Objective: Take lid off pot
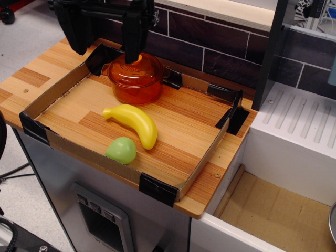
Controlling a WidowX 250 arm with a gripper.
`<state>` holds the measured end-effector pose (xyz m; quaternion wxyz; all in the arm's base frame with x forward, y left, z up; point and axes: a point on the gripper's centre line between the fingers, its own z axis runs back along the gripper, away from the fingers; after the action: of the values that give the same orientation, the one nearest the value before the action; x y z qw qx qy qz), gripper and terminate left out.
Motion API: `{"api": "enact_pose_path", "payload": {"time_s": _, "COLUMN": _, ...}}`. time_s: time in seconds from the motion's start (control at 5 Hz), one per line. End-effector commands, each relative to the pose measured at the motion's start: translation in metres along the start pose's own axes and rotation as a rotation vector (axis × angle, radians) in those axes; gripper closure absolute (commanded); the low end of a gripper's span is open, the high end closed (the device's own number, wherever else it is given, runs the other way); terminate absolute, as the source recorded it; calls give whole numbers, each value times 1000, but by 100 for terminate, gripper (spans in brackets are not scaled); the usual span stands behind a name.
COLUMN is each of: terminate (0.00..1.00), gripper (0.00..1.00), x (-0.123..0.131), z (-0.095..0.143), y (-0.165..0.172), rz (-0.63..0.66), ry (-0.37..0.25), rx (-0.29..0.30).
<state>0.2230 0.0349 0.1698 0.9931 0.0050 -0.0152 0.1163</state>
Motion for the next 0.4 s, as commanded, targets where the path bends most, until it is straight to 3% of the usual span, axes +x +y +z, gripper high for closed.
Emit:
{"api": "enact_pose_path", "payload": {"time_s": 0.0, "terminate": 0, "gripper": 0, "x": 0, "z": 0, "y": 0, "rz": 0, "ry": 0, "rx": 0}}
{"api": "enact_pose_path", "payload": {"time_s": 0.2, "terminate": 0, "gripper": 0, "x": 11, "z": 1, "y": 7, "rz": 39, "ry": 4, "rx": 6}}
